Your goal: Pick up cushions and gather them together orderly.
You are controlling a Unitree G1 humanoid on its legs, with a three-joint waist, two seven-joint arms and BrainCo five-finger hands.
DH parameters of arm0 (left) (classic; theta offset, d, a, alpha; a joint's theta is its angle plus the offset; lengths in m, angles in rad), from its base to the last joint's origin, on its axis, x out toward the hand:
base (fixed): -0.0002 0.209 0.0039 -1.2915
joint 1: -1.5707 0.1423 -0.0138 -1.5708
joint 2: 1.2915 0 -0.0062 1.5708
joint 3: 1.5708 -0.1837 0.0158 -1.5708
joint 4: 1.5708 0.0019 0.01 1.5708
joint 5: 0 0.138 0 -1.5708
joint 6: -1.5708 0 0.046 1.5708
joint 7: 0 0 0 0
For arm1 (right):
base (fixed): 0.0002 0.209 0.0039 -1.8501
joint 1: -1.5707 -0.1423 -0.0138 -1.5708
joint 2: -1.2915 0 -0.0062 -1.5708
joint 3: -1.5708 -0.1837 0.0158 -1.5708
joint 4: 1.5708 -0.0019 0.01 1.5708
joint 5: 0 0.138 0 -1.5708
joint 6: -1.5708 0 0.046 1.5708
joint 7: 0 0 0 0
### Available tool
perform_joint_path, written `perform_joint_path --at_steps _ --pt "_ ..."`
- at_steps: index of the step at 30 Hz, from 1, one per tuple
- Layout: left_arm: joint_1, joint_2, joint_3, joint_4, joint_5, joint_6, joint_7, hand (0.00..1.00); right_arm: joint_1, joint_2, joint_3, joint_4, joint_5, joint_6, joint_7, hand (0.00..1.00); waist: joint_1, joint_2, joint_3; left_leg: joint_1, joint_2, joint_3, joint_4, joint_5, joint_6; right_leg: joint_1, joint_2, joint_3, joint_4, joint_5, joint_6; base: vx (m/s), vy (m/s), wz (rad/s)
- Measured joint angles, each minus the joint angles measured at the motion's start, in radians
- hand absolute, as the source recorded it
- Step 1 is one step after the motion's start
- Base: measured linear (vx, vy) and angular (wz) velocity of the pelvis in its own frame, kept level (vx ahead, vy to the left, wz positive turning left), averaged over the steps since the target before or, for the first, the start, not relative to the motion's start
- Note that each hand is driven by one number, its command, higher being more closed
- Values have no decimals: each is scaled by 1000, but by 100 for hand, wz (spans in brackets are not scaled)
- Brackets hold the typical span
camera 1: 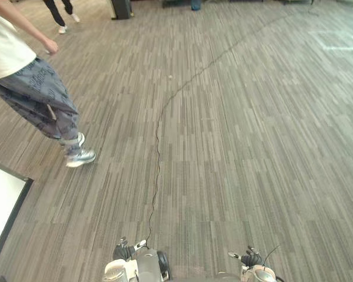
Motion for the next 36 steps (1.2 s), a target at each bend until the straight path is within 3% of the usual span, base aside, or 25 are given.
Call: perform_joint_path --at_steps 3,7,8,10,11,13,14,15,16,17,18,19,20,21,23,25,26,28,29,31,32,33,34,35,36 --pt "-14 12 44 -7 -10 -4 0 0 -11 42 9 -2 -37 2 8 0 16 -27 7 -37 37 24 180 -113 53 -5 -1 47 19 147 16 526 292 -20" --pt "-11 36 -13 12 10 16 -2 0 -8 41 8 -16 -34 1 15 0 3 -55 2 129 -33 28 62 -221 45 -236 -72 116 602 229 32 480 231 -9" --pt "-12 48 -43 15 12 26 0 0 -10 33 29 -47 -35 -1 23 0 -7 -58 10 230 -61 17 5 -244 54 -358 -79 113 895 165 -1 496 70 7" --pt "-6 37 -85 15 12 28 -1 0 -14 16 46 -81 -35 -12 23 0 -18 -15 33 392 -56 14 -88 -251 49 -456 -37 17 998 42 -65 600 73 4" --pt "-10 32 -98 15 13 28 -1 0 -28 2 58 -87 -35 -17 25 0 -23 3 41 445 -40 19 -111 -250 48 -507 -12 -59 947 -5 -104 604 22 9" --pt "-21 30 -110 14 20 27 -1 0 -52 -4 67 -90 -35 -23 32 0 -30 13 46 489 -13 21 -115 -250 48 -607 34 -136 784 -22 -116 555 -79 24" --pt "-27 27 -111 14 21 26 -1 0 -71 -4 66 -93 -35 -25 34 0 -46 18 49 525 4 17 -139 -250 48 -668 59 -165 615 23 -114 641 -170 63" --pt "-16 27 -113 15 28 25 -2 0 -78 -8 67 -89 -37 -24 34 0 -60 7 46 584 -15 2 -192 -248 37 -672 82 -163 338 165 -92 657 -173 63" --pt "-13 29 -116 15 31 24 -3 0 -73 -8 67 -84 -36 -24 35 0 -60 -6 45 612 -25 -15 -206 -244 20 -672 80 -154 284 257 -126 600 -161 39" --pt "-14 9 -117 33 36 26 -4 0 -78 -22 60 -86 -33 -27 38 0 -58 13 47 658 1 -35 -211 -249 -21 -679 100 -135 357 315 -208 727 -249 6" --pt "-17 -21 -116 46 53 26 -9 0 -85 -43 54 -90 -37 -27 40 0 -59 70 30 642 49 -70 -165 -224 -69 -706 118 -150 441 212 -207 848 -340 7" --pt "-28 -39 -113 49 69 27 -12 0 -85 -48 16 -93 -37 -26 40 0 -63 97 29 592 87 -103 -47 -197 -115 -700 130 -168 475 142 -205 703 -328 9" --pt "-34 -46 -108 52 70 27 -14 0 -85 -48 4 -91 -37 -23 39 0 -62 104 31 552 110 -120 48 -175 -138 -687 140 -165 474 115 -194 580 -286 -2" --pt "-36 -50 -98 46 71 28 -23 0 -80 -41 0 -88 -35 -11 36 0 -58 110 37 430 171 -171 355 -85 -187 -608 181 -158 433 79 -193 679 -298 -16" --pt "-33 -49 -38 -7 78 27 -23 0 -50 -5 5 -91 -35 -1 29 0 -44 79 65 271 261 -94 724 -179 -135 -377 240 -146 307 28 -216 715 -270 -18" --pt "-31 -38 -39 -44 77 10 -23 0 -27 -1 29 -62 -35 1 29 0 -19 38 55 131 224 10 592 -240 -68 -236 241 -125 177 36 -191 659 -179 -37" --pt "-32 -41 -41 -62 66 4 -21 0 -32 -6 33 -41 -35 2 30 0 5 40 51 43 170 13 367 -240 -62 -169 241 -91 121 45 -185 730 -123 -76" --pt "-25 -41 -36 -65 49 -5 -16 0 -42 -9 32 -35 -36 0 21 0 10 58 57 -16 100 -91 -28 -128 -125 -62 243 -37 25 39 -159 705 45 -90" --pt "-23 -42 -37 -65 44 -7 -14 0 -38 -12 32 -30 -37 0 20 0 20 61 53 -40 93 -119 -62 -95 -149 -31 247 -22 -14 32 -147 710 148 -94" --pt "-26 -30 -38 -62 40 -4 -10 0 -24 -5 36 -21 -38 3 21 0 45 51 36 -76 68 -157 -34 30 -75 23 215 8 -41 -4 -93 808 287 -64" --pt "-41 -10 -44 -33 41 -3 -14 0 -4 3 32 -12 -38 3 21 0 36 -3 13 -70 2 -165 -1 65 -2 -41 144 5 147 -37 -35 905 274 -11" --pt "-52 0 -48 -24 41 -2 -16 0 -12 8 29 -10 -36 3 25 0 34 -16 14 -56 -9 -165 5 49 10 -94 113 5 274 -38 -20 879 202 6" --pt "-59 29 -61 -12 41 -1 -17 0 -22 26 26 -8 -37 5 28 0 27 -48 33 3 -28 -150 -5 9 17 -210 61 -9 574 58 8 830 171 24" --pt "-62 59 -93 13 41 17 -17 0 -35 39 30 -15 -39 0 32 0 6 -65 44 97 -34 -151 -46 -29 17 -293 2 -49 811 156 -22 817 171 23" --pt "-58 68 -113 24 42 25 -17 0 -41 40 42 -16 -42 0 35 0 0 -62 48 157 -33 -151 -70 -46 17 -318 -25 -83 874 115 -57 675 118 11"
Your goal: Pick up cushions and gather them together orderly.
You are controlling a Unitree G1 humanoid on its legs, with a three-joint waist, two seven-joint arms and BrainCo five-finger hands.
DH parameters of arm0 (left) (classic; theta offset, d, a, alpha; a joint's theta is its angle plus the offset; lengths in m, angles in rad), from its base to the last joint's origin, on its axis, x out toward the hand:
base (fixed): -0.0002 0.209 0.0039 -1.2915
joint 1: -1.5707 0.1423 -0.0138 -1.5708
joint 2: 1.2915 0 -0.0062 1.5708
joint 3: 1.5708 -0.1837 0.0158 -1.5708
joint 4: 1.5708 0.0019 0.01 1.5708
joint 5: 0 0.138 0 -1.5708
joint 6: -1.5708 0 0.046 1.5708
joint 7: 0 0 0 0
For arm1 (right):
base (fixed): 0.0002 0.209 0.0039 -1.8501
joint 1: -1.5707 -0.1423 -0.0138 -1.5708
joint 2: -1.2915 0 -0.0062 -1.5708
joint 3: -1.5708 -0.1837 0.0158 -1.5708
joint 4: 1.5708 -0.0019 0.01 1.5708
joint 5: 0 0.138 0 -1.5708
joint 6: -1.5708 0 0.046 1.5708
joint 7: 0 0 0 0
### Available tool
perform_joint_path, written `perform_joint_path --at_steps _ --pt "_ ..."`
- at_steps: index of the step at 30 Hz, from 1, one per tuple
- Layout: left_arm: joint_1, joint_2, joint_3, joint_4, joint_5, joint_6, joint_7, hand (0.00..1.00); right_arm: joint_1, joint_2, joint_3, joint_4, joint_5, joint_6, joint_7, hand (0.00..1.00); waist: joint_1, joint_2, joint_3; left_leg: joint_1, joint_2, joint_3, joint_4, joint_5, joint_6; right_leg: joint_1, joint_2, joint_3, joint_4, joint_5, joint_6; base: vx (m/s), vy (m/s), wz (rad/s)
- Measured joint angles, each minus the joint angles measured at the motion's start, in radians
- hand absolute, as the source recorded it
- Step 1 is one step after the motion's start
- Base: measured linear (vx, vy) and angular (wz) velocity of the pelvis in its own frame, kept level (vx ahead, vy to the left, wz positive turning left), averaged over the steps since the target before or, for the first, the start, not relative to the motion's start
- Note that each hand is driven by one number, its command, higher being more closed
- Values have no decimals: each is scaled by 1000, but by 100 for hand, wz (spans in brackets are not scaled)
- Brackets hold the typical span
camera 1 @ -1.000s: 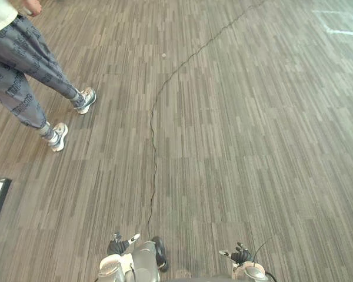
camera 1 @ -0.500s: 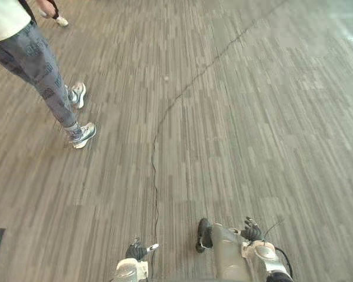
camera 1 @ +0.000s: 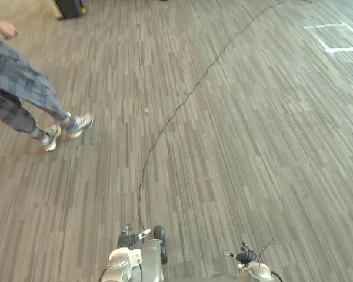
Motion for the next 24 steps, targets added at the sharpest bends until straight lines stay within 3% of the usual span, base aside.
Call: perform_joint_path --at_steps 1,2,4,6,7,8,9,11,12,13,14,15,16,18,20,22,24 --pt "0 0 -18 8 4 7 -2 0 1 -2 11 -12 -19 -5 2 0 -3 7 5 108 13 14 -50 -11 1 -24 -19 -55 15 -62 -28 742 54 -29" --pt "20 -3 -40 9 11 8 -5 0 0 -14 25 -43 -34 -17 6 0 -7 39 13 238 54 70 -111 -13 -1 -66 -11 -143 -101 -124 -40 839 38 -58" --pt "22 -4 -50 8 25 7 -5 0 -1 -14 26 -75 -34 -25 8 0 -11 48 12 315 80 141 -119 -33 -34 -167 5 -268 -294 -101 -57 718 -3 -54" --pt "26 -13 -49 7 29 8 -5 0 -2 -20 29 -86 -33 -28 7 0 -22 49 7 387 83 224 -151 -90 -120 -251 66 -364 -589 52 -107 650 -60 -47" --pt "38 -16 -48 7 30 8 -7 0 9 -19 33 -89 -32 -27 7 0 -24 28 -5 441 49 263 -160 -123 -170 -267 101 -409 -764 195 -165 733 -79 -46" --pt "40 -8 -43 11 37 7 -6 0 26 -17 33 -92 -29 -30 9 0 -28 2 -22 477 26 271 -160 -141 -198 -276 100 -406 -793 276 -282 780 -79 -74" --pt "30 -38 -27 40 41 11 -4 0 1 -44 26 -95 -34 -31 15 0 -27 80 -34 520 67 294 -164 -146 -216 -296 136 -400 -686 246 -315 883 -91 -70" --pt "22 -76 -15 46 68 6 -6 0 -2 -62 22 -111 -33 -40 27 0 -64 149 -57 519 118 293 -89 -85 -274 -328 168 -379 -549 110 -294 615 -88 -67" --pt "17 -86 -3 52 68 8 -6 0 -2 -68 24 -111 -34 -41 26 0 -65 157 -58 487 151 280 32 -66 -269 -320 194 -346 -535 72 -262 591 -139 -88" --pt "15 -88 1 51 68 8 -6 0 0 -62 38 -105 -33 -35 27 0 -60 164 -57 385 225 235 322 -29 -230 -270 246 -310 -584 56 -246 533 -119 -110" --pt "15 -96 4 47 67 8 -6 0 7 -53 40 -105 -31 -26 24 0 -54 163 -52 284 269 184 575 -54 -176 -204 293 -276 -638 53 -240 566 -112 -115" --pt "18 -106 7 42 67 8 -8 0 22 -47 40 -112 -29 -23 20 0 -54 152 -44 223 280 152 714 -85 -158 -143 316 -243 -667 43 -253 436 -56 -110" --pt "23 -108 28 0 64 5 -9 0 38 -40 43 -114 -29 -22 15 0 -47 135 -34 141 274 118 815 -130 -154 -45 341 -183 -702 13 -290 429 -50 -97" --pt "28 -111 34 -22 63 -6 -9 0 54 -41 54 -105 -29 -21 15 0 -26 115 -35 44 256 114 785 -164 -116 47 364 -93 -748 -6 -239 364 -14 -118" --pt "30 -109 36 -49 63 -17 -8 0 58 -44 61 -105 -29 -21 14 0 -1 115 -36 -78 215 91 628 -186 -76 118 369 2 -792 -16 -216 410 37 -138" --pt "33 -108 43 -55 52 -33 -3 0 57 -49 63 -91 -29 -21 14 0 5 116 -35 -149 141 -2 354 -178 -86 169 361 102 -819 -32 -187 441 121 -149" --pt "35 -101 43 -55 37 -35 -1 0 53 -49 64 -68 -30 -23 9 0 6 116 -33 -169 95 -104 110 -111 -122 231 357 189 -855 -42 -169 546 222 -129"
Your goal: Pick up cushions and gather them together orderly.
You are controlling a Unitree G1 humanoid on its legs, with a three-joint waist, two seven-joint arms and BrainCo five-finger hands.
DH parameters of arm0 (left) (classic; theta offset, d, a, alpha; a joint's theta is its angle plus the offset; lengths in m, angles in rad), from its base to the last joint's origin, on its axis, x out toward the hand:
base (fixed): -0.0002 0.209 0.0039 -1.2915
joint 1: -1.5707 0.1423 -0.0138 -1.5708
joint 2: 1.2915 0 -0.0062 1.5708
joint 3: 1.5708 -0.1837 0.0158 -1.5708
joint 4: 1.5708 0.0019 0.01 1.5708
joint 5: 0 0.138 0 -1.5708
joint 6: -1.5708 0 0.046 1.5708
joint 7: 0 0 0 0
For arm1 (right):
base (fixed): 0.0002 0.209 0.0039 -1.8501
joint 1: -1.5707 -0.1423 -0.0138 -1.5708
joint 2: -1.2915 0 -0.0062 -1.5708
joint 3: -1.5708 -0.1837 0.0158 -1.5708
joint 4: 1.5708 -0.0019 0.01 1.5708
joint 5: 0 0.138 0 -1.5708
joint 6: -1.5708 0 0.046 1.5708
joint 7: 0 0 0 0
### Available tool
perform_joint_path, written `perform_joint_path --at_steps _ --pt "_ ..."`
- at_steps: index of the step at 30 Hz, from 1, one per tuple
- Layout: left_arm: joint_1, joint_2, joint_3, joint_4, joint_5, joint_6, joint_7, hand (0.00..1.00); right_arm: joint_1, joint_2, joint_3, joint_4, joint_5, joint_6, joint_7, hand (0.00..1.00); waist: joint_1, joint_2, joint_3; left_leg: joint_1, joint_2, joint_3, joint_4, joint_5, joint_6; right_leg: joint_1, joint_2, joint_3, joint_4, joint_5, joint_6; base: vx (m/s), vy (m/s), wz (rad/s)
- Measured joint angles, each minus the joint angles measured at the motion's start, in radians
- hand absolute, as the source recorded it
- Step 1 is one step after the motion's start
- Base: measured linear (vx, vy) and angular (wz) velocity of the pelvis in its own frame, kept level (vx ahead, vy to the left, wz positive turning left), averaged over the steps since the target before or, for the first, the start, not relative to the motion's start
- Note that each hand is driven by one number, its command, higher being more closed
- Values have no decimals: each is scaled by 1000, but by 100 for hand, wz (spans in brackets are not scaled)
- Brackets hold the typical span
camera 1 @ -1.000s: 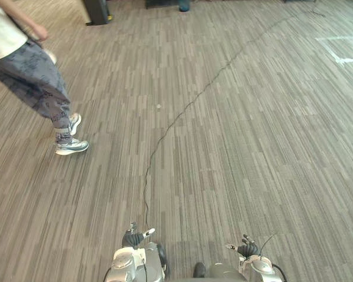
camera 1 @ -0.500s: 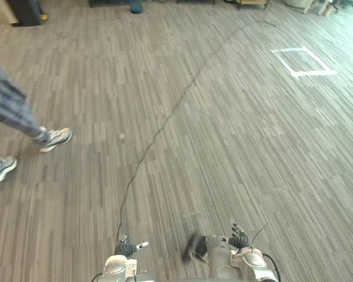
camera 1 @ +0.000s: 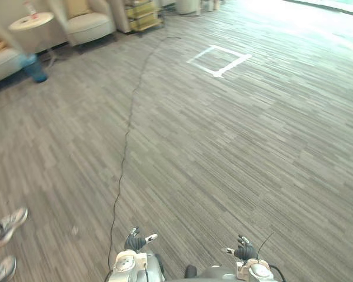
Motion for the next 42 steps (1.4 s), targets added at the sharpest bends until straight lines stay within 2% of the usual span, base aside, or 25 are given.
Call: perform_joint_path --at_steps 2,3,5,7,8,10,12,14,16,17,18,20,22,23,24,26,29,31,33,35,36,37,39,41,42 --pt "-1 4 -3 2 -6 0 2 0 5 2 4 3 -1 0 -3 0 4 -3 0 -4 -16 -14 -68 99 16 71 -10 66 -30 -23 36 586 264 -119" --pt "-1 8 -3 5 -9 0 2 0 10 7 6 4 -2 -1 -3 0 13 -9 -6 3 -27 -18 -41 167 56 93 -26 84 -19 -46 69 642 292 -123" --pt "-14 24 -12 16 -9 1 -1 0 8 21 11 8 -3 -3 -1 0 8 -44 -21 21 -48 34 -4 142 92 27 -77 100 137 -79 111 679 265 -86" --pt "-17 39 -19 25 -10 1 0 0 4 26 21 10 -4 -3 8 0 9 -69 -16 106 -68 88 -54 115 123 -126 -110 81 492 -34 153 677 277 -59" --pt "-25 41 -22 40 -9 6 1 0 3 23 19 6 -4 -3 10 0 2 -65 -10 174 -77 97 -101 97 126 -173 -135 50 613 -41 147 560 258 -54" --pt "-24 42 -41 74 -9 10 5 0 -5 -4 46 -7 -4 -20 22 0 -11 -33 14 371 -72 135 -212 31 116 -239 -187 -82 737 -130 88 513 222 -67" --pt "-29 42 -43 85 -9 13 10 0 -22 -14 55 -21 -4 -25 28 0 -31 -13 14 465 -48 170 -265 6 108 -337 -200 -211 679 -162 84 464 130 -45" --pt "-45 45 -64 84 -9 15 13 0 -31 -12 55 -49 -2 -33 31 0 -44 -10 16 502 -24 199 -291 1 105 -450 -198 -298 504 -116 98 480 63 -6" --pt "-43 45 -90 85 -9 17 13 0 -48 -9 55 -48 -2 -33 33 0 -59 -18 15 555 -23 200 -324 -2 100 -509 -188 -309 257 36 102 695 -31 12" --pt "-25 38 -90 86 -3 21 12 0 -48 -8 57 -47 -1 -33 36 0 -67 -23 13 603 -27 194 -315 -31 52 -502 -169 -267 152 211 67 781 -90 15" --pt "-14 33 -89 89 1 23 12 0 -47 -7 55 -45 -1 -33 36 0 -71 -17 8 621 -19 192 -305 -42 34 -500 -162 -248 173 284 30 666 -96 -4" --pt "-21 18 -82 103 13 23 7 0 -63 -19 41 -40 -2 -31 36 0 -63 2 9 575 19 174 -132 -22 -9 -524 -167 -250 320 160 6 564 -149 -9" --pt "-29 7 -80 102 26 23 6 0 -63 -29 40 -40 -2 -26 37 0 -69 22 17 453 67 117 200 80 -56 -459 -158 -245 325 94 1 630 -201 -7" --pt "-30 -1 -77 94 29 22 3 0 -63 -32 42 -36 -2 -19 36 0 -67 40 35 382 111 90 433 88 -82 -370 -128 -240 283 75 2 647 -132 -22" --pt "-29 -4 -74 81 29 22 1 0 -63 -34 41 -20 -1 -15 34 0 -63 46 44 337 136 88 584 63 -91 -287 -107 -227 234 67 -6 715 -117 -34" --pt "-29 -5 -65 56 29 15 -1 0 -53 -28 41 5 0 -3 31 0 -54 27 51 240 133 118 688 -1 -53 -120 -94 -191 115 62 -6 572 -83 -36" --pt "-29 -6 -47 21 28 -1 -3 0 -43 -22 39 5 2 1 28 0 -39 13 52 97 109 156 539 -47 14 -7 -93 -147 8 66 10 414 -25 -42" --pt "-32 -4 -47 0 26 -8 -2 0 -33 -20 35 6 3 2 25 0 -16 9 54 24 42 95 205 -33 20 55 -103 -100 -42 52 38 433 75 -62" --pt "-32 -3 -51 -2 20 -17 2 0 -29 -18 36 9 0 1 17 0 -11 11 52 6 -7 -6 -100 63 -16 103 -110 -66 -80 28 77 416 186 -59" --pt "-32 3 -52 -4 8 -19 3 0 -17 -17 37 20 -1 1 14 0 -2 7 48 -16 -8 -25 -122 154 -11 152 -120 -31 -91 -17 117 468 302 -62" --pt "-28 23 -53 -1 8 -18 2 0 -13 -1 37 19 -2 0 13 0 1 -17 24 -17 -36 -17 -90 204 13 160 -156 -12 -69 -53 141 490 290 -55" --pt "-28 31 -52 9 8 -17 2 0 -3 8 37 20 -4 -1 13 0 -2 -52 5 -15 -66 -12 -75 208 23 143 -195 -5 -8 -78 165 635 319 -50" --pt "-29 41 -50 25 8 -16 5 0 2 28 33 17 -3 -6 15 0 -4 -75 -12 11 -98 12 -74 171 79 8 -237 21 269 -80 179 499 225 -45" --pt "-30 74 -60 35 10 -13 5 0 -13 46 37 13 -5 -6 18 0 -11 -125 2 108 -145 53 -77 99 117 -158 -315 51 687 43 236 574 263 -29" --pt "-30 81 -60 50 10 -1 9 0 -14 43 40 12 -5 -6 22 0 -12 -120 5 182 -157 59 -77 52 131 -204 -347 32 838 58 223 643 259 -23"
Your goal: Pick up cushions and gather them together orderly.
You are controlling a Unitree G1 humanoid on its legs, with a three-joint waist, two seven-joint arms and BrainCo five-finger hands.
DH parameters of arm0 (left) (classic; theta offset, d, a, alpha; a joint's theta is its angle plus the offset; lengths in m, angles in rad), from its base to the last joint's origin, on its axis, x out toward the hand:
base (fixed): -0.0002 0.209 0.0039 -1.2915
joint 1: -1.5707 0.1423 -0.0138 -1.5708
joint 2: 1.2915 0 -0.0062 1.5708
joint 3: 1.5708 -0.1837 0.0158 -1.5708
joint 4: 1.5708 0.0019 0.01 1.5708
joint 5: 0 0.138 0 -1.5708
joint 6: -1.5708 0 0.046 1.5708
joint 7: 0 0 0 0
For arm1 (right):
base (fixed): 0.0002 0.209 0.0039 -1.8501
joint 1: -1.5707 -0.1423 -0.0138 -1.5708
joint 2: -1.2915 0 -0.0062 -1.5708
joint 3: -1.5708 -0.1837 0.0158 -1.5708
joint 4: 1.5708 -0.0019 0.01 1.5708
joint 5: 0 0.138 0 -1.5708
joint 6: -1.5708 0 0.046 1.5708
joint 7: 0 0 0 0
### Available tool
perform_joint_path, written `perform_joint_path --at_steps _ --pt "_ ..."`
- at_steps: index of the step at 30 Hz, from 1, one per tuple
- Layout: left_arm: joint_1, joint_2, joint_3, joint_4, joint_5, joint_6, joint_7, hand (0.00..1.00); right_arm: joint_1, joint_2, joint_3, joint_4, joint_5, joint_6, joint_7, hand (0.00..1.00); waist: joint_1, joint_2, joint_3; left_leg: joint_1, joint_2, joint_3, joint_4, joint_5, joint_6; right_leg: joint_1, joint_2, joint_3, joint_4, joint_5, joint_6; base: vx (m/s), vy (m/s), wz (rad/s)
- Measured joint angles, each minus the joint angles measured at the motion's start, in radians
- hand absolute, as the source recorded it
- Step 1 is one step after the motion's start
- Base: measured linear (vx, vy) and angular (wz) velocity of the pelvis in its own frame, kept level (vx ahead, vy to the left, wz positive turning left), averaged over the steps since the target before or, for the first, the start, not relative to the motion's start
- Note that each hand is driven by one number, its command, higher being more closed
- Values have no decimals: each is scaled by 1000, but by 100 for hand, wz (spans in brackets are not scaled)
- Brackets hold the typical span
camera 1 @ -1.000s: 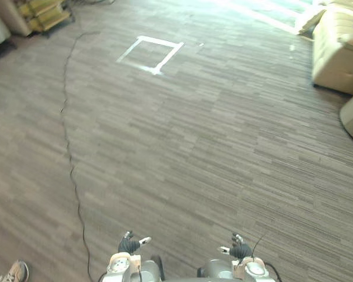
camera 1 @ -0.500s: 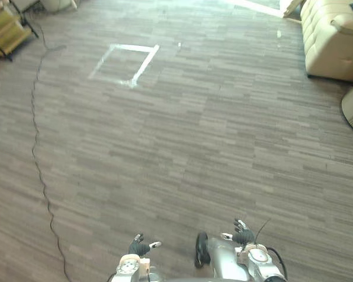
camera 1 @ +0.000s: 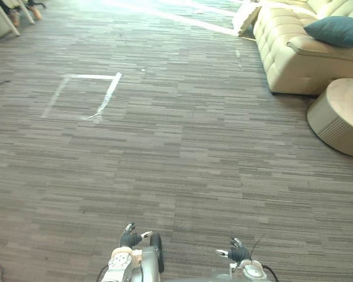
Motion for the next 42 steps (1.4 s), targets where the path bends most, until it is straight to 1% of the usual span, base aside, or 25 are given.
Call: perform_joint_path --at_steps 2,5,7,9,10,11,14,15,16,17,19,21,23,26,28,29,31,32,33,34,35,36,39,41,42 --pt "19 3 0 25 1 8 10 0 3 -10 9 -13 0 -2 1 0 -3 16 0 146 5 15 -62 -32 2 -50 -16 -92 85 -78 -68 522 182 -18" --pt "23 0 -29 35 0 12 10 0 -14 -32 8 -24 0 -15 3 0 -18 51 2 264 41 24 -162 -46 2 -198 38 -227 -79 -149 -73 549 75 -8" --pt "21 -14 -34 35 2 20 10 0 -31 -43 7 -48 1 -17 4 0 -33 75 16 314 70 29 -190 -46 3 -275 95 -307 -339 -105 -81 633 -10 9" --pt "27 -14 -40 34 5 26 9 0 -36 -39 8 -56 1 -17 5 0 -54 74 16 371 76 26 -211 -48 0 -287 134 -327 -613 28 -90 637 -72 33" --pt "39 -13 -40 32 19 24 8 0 -30 -37 8 -54 1 -16 5 0 -56 60 8 412 62 21 -216 -66 -29 -279 145 -307 -740 111 -91 714 -128 36" --pt "41 -13 -37 35 21 26 8 0 -24 -38 2 -56 4 -18 7 0 -57 57 0 454 59 7 -203 -94 -72 -284 153 -260 -707 231 -167 729 -137 21" --pt "43 -53 -29 35 32 25 8 0 -34 -59 -9 -51 0 -14 7 0 -54 123 -28 366 118 -24 66 -85 -109 -311 170 -257 -538 112 -206 605 -173 -4" --pt "39 -63 -20 33 40 23 7 0 -34 -67 -14 -51 1 -11 7 0 -56 146 -22 269 154 -58 317 -13 -199 -262 179 -264 -539 71 -213 647 -212 5" --pt "35 -75 -7 32 39 24 6 0 -35 -70 -15 -50 4 -3 6 0 -56 164 -10 187 195 -73 540 7 -260 -186 209 -265 -573 48 -215 650 -189 -3" --pt "35 -81 7 29 39 23 5 0 -34 -71 -14 -39 4 5 5 0 -55 168 -7 146 228 -57 650 0 -255 -126 229 -266 -603 36 -220 655 -149 -5" --pt "38 -80 33 2 38 20 7 0 -7 -55 -39 -29 6 13 0 0 -46 143 0 62 272 46 738 -64 -164 66 251 -248 -728 19 -211 630 -134 -13" --pt "41 -77 37 -21 37 3 7 0 -3 -52 -37 -11 7 14 -4 0 -30 127 -7 -36 260 122 602 -109 -121 153 252 -205 -818 15 -195 573 -113 -49" --pt "39 -76 44 -35 35 -3 8 0 1 -49 -38 -10 7 17 -5 0 -14 126 -6 -126 213 83 346 -108 -105 215 250 -159 -864 2 -174 508 -2 -68" --pt "38 -71 42 -36 22 -6 11 0 2 -49 -38 10 4 19 -8 0 2 130 -4 -162 163 -17 -10 2 -148 300 247 -104 -932 -24 -134 489 147 -69" --pt "43 -54 38 -28 17 -5 13 0 4 -45 -36 27 4 18 -12 0 16 122 -9 -183 162 -29 -16 113 -111 368 231 -61 -931 -91 -93 500 294 -70" --pt "47 -44 41 -25 16 -4 12 0 11 -33 -36 26 1 16 -13 0 16 94 -33 -200 130 -26 45 140 -85 359 192 -50 -876 -137 -63 617 321 -50" --pt "37 -27 35 -11 18 -1 12 0 21 -28 -37 25 3 10 -13 0 8 65 -49 -208 93 -18 107 78 -37 261 135 -48 -638 -166 -28 719 307 -24" --pt "35 -17 31 -6 18 -1 11 0 19 -19 -39 25 2 9 -11 0 9 45 -50 -183 67 1 98 53 -25 183 99 -45 -459 -154 -14 615 273 8" --pt "28 -2 24 0 19 3 11 0 14 -5 -45 24 2 8 -8 0 4 15 -42 -127 21 5 83 19 -5 101 43 -45 -231 -72 2 483 228 20" --pt "24 1 21 5 18 5 13 0 10 -2 -44 26 1 8 -7 0 1 9 -39 -98 7 1 74 3 4 77 23 -45 -152 -36 10 596 236 39" --pt "18 1 16 28 18 12 14 0 4 -1 -43 27 -2 7 -2 0 1 16 -25 19 -18 -9 37 -39 20 28 -17 -75 38 -41 -16 715 255 26" --pt "22 -2 5 34 19 13 14 0 3 -9 -41 25 -19 5 -1 0 1 27 -20 108 -20 -15 -14 -53 24 3 -16 -105 93 -77 -51 829 252 27" --pt "19 -12 -32 42 19 23 12 0 -3 -31 -42 -14 -31 -3 1 0 -17 70 -18 282 9 -52 -149 -57 30 -141 41 -223 -5 -170 -91 585 70 29" --pt "10 -22 -33 55 19 27 10 0 -21 -37 -43 -20 -30 -10 4 0 -25 80 -9 319 29 -54 -163 -59 33 -231 72 -267 -160 -163 -90 575 -24 23" --pt "13 -25 -39 55 19 28 8 0 -36 -38 -43 -20 -30 -12 6 0 -37 84 -6 351 47 -56 -173 -60 34 -275 99 -293 -363 -98 -81 600 -74 36"
